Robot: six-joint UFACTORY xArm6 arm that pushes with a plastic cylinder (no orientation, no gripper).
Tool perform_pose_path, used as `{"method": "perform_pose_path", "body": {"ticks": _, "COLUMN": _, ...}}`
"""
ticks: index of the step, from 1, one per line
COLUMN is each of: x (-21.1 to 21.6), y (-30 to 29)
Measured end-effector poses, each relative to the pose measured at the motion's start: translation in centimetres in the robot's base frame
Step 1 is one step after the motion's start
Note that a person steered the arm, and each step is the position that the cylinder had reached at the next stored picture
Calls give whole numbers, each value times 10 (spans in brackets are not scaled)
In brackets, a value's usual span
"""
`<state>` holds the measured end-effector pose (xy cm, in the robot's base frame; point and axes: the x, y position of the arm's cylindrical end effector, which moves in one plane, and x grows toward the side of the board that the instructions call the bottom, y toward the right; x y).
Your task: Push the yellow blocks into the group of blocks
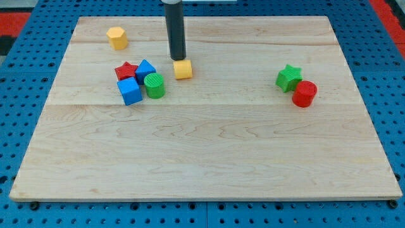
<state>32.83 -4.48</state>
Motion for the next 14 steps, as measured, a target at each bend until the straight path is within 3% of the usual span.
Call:
{"method": "perform_pose_path", "body": {"ticks": 2, "x": 22, "y": 10}}
{"method": "perform_pose_path", "body": {"ticks": 4, "x": 37, "y": 61}}
{"method": "perform_pose_path", "body": {"ticks": 6, "x": 60, "y": -14}}
{"method": "perform_pose_path", "body": {"ticks": 7, "x": 58, "y": -14}}
{"method": "perform_pose_path", "body": {"ticks": 9, "x": 0, "y": 73}}
{"method": "perform_pose_path", "body": {"ticks": 10, "x": -38, "y": 46}}
{"method": "perform_pose_path", "body": {"ticks": 11, "x": -49, "y": -34}}
{"method": "perform_pose_path", "body": {"ticks": 13, "x": -135, "y": -126}}
{"method": "perform_pose_path", "body": {"ticks": 14, "x": -114, "y": -177}}
